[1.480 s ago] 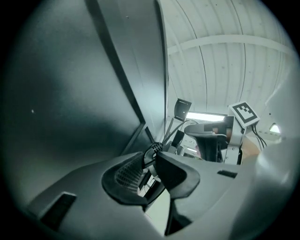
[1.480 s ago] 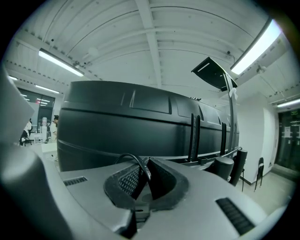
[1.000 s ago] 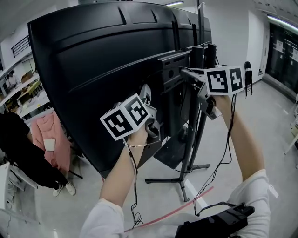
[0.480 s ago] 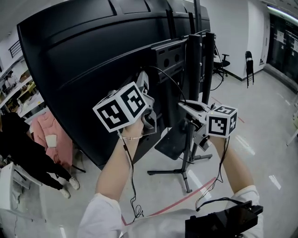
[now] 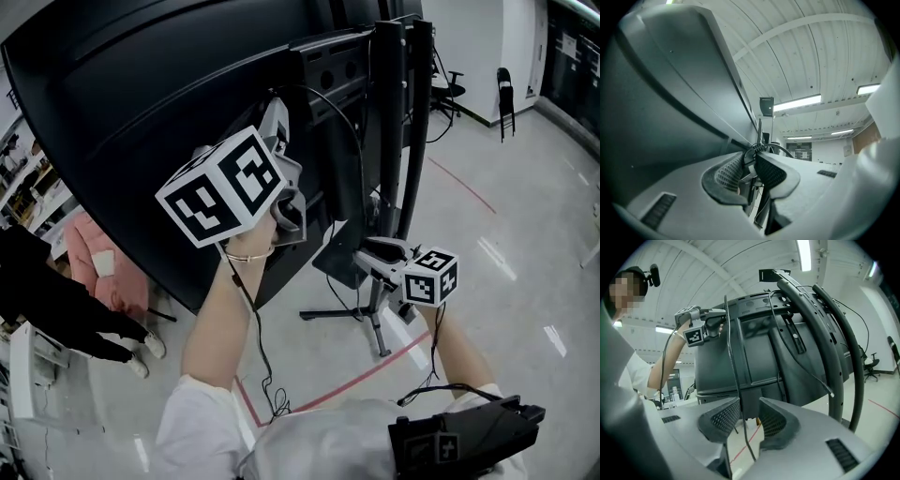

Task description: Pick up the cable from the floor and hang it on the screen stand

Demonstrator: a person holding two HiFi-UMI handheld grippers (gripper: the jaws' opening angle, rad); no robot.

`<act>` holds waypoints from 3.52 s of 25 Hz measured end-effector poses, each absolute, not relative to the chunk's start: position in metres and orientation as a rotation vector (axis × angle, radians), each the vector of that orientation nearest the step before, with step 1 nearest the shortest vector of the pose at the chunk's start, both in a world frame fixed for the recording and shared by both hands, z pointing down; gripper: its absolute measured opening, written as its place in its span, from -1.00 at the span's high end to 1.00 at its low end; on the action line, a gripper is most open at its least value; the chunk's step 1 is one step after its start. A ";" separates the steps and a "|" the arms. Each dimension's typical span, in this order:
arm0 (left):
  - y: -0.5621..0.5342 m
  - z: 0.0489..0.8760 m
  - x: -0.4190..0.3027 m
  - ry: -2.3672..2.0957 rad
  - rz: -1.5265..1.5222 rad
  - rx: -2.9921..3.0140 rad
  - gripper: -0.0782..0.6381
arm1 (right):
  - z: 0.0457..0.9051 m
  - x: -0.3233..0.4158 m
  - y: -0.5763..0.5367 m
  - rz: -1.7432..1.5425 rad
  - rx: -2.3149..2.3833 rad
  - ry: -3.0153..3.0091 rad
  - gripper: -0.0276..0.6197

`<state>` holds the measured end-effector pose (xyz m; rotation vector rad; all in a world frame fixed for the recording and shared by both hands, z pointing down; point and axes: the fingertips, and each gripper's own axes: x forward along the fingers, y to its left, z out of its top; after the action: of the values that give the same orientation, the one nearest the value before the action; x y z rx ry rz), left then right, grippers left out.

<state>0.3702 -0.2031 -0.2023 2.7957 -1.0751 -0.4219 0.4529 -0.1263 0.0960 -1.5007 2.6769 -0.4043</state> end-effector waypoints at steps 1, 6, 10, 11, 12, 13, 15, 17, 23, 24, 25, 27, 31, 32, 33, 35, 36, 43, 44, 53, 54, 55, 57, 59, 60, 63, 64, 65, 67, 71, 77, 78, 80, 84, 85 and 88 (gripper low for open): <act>-0.203 -0.202 0.370 -1.076 -0.419 2.795 0.52 | 0.101 0.454 -0.126 -0.417 -1.512 2.665 0.55; -0.206 -0.199 0.364 -1.087 -0.424 2.775 0.52 | 0.097 0.461 -0.128 -0.388 -1.560 2.650 0.84; -0.210 -0.189 0.352 -1.143 -0.412 2.765 0.52 | 0.059 0.478 -0.120 -0.321 -1.574 2.617 0.85; -0.212 -0.187 0.349 -1.149 -0.412 2.756 0.52 | 0.042 0.485 -0.119 -0.302 -1.574 2.601 0.85; -0.213 -0.187 0.347 -1.153 -0.416 2.748 0.52 | 0.023 0.491 -0.118 -0.282 -1.573 2.586 0.85; -0.214 -0.187 0.344 -1.158 -0.419 2.741 0.52 | 0.002 0.498 -0.118 -0.265 -1.572 2.573 0.85; -0.217 -0.187 0.341 -1.172 -0.417 2.724 0.52 | -0.040 0.508 -0.121 -0.252 -1.567 2.550 0.86; -0.220 -0.180 0.344 -1.170 -0.403 2.697 0.52 | -0.076 0.519 -0.129 -0.277 -1.566 2.524 0.85; -0.231 -0.138 0.364 -1.088 -0.388 2.545 0.52 | -0.145 0.526 -0.165 -0.342 -1.608 2.487 0.86; -0.233 -0.134 0.365 -1.083 -0.397 2.523 0.52 | -0.154 0.525 -0.169 -0.325 -1.618 2.485 0.85; -0.235 -0.130 0.367 -1.083 -0.405 2.507 0.52 | -0.161 0.523 -0.173 -0.314 -1.624 2.487 0.86; -0.240 -0.123 0.369 -1.086 -0.409 2.477 0.52 | -0.168 0.517 -0.181 -0.325 -1.628 2.498 0.85; -0.245 -0.102 0.378 -1.071 -0.381 2.425 0.52 | -0.161 0.512 -0.193 -0.386 -1.655 2.498 0.85; -0.244 -0.096 0.381 -1.074 -0.372 2.423 0.52 | -0.157 0.514 -0.194 -0.396 -1.661 2.489 0.86; -0.245 -0.091 0.383 -1.080 -0.366 2.425 0.52 | -0.153 0.518 -0.196 -0.405 -1.665 2.478 0.85; -0.246 -0.085 0.389 -1.093 -0.367 2.438 0.52 | -0.148 0.526 -0.199 -0.414 -1.670 2.459 0.85; -0.247 -0.082 0.393 -1.096 -0.369 2.444 0.52 | -0.146 0.529 -0.201 -0.413 -1.675 2.454 0.85; -0.242 -0.063 0.432 -1.028 -0.345 2.467 0.52 | -0.142 0.529 -0.215 -0.375 -1.680 2.428 0.85; -0.242 -0.062 0.436 -1.016 -0.351 2.482 0.52 | -0.142 0.529 -0.216 -0.368 -1.671 2.418 0.85; -0.236 -0.047 0.457 -0.891 -0.414 2.533 0.21 | -0.137 0.539 -0.227 -0.338 -1.609 2.328 0.84; -0.235 -0.042 0.459 -0.884 -0.404 2.533 0.19 | -0.136 0.540 -0.227 -0.333 -1.607 2.326 0.84; -0.235 -0.038 0.460 -0.876 -0.393 2.531 0.19 | -0.135 0.540 -0.227 -0.328 -1.604 2.324 0.84; -0.235 -0.030 0.462 -0.857 -0.373 2.518 0.18 | -0.135 0.541 -0.226 -0.316 -1.592 2.317 0.84; -0.235 -0.024 0.463 -0.842 -0.358 2.510 0.18 | -0.135 0.541 -0.224 -0.305 -1.571 2.311 0.77; -0.234 -0.022 0.462 -0.835 -0.350 2.510 0.18 | -0.136 0.541 -0.223 -0.295 -1.563 2.313 0.61; -0.228 -0.017 0.461 -0.813 -0.329 2.511 0.18 | -0.136 0.539 -0.216 -0.240 -1.594 2.319 0.49; -0.226 -0.015 0.460 -0.806 -0.322 2.514 0.18 | -0.136 0.540 -0.214 -0.219 -1.608 2.315 0.49; -0.224 -0.014 0.460 -0.798 -0.314 2.516 0.18 | -0.136 0.541 -0.212 -0.198 -1.616 2.307 0.47; -0.221 -0.012 0.461 -0.775 -0.301 2.522 0.18 | -0.138 0.545 -0.206 -0.148 -1.631 2.284 0.37; -0.210 -0.008 0.459 -0.725 -0.277 2.540 0.18 | -0.145 0.559 -0.190 -0.055 -1.637 2.192 0.32; -0.189 -0.009 0.448 -0.671 -0.272 2.579 0.18 | -0.126 0.568 -0.164 -0.094 -1.710 2.084 0.33; -0.186 -0.010 0.444 -0.667 -0.274 2.591 0.18 | -0.117 0.567 -0.160 -0.107 -1.742 2.078 0.33; -0.177 -0.011 0.436 -0.658 -0.270 2.624 0.18 | -0.096 0.560 -0.152 -0.135 -1.801 2.061 0.33; -0.153 -0.008 0.415 -0.632 -0.245 2.698 0.19 | -0.049 0.542 -0.126 -0.199 -1.960 1.982 0.42; -0.147 -0.007 0.408 -0.620 -0.242 2.712 0.19 | -0.037 0.535 -0.118 -0.216 -1.997 1.954 0.55; -0.130 -0.006 0.388 -0.574 -0.239 2.754 0.26 | -0.013 0.505 -0.095 -0.227 -2.057 1.913 0.72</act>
<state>0.3879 -0.1302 -0.0055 2.7536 -0.5743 -0.2390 0.5045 -0.0951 -0.0135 -2.0568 1.9133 -0.2272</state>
